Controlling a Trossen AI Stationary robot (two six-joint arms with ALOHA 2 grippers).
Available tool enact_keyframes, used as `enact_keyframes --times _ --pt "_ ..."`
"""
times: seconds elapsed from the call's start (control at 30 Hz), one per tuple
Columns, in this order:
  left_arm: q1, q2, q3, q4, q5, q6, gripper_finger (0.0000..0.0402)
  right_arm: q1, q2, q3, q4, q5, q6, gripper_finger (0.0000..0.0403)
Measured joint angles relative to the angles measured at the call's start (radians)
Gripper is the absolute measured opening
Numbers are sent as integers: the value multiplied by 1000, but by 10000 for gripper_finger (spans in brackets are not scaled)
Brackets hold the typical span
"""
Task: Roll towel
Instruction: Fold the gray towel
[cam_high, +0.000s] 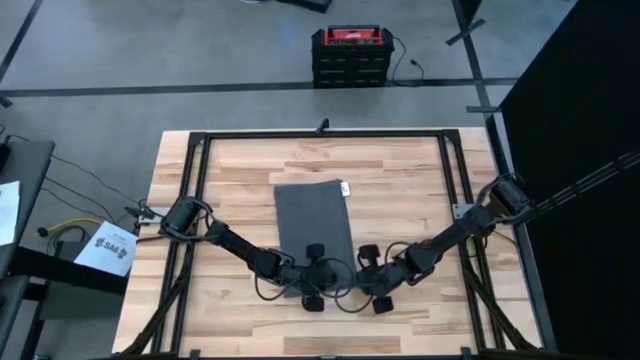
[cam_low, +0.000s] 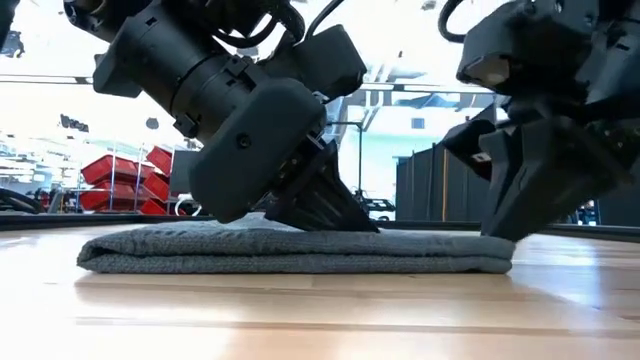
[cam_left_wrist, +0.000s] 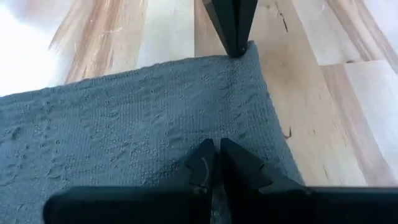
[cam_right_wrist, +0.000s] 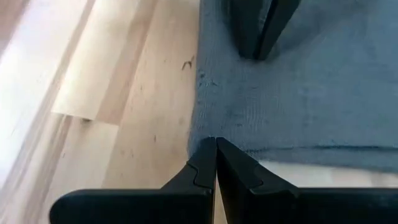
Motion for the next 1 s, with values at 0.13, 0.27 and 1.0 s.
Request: enact_keyframes --times 0.13,0.27,1.0 --pt "-8 0 0 39 -1 32 15 1 -51 11 11 43 -48 0" --pt "-11 -1 0 48 0 44 15 0 -42 9 57 56 -51 0" --pt "-75 -84 0 -63 0 -38 15 -131 -28 17 56 81 -198 0"
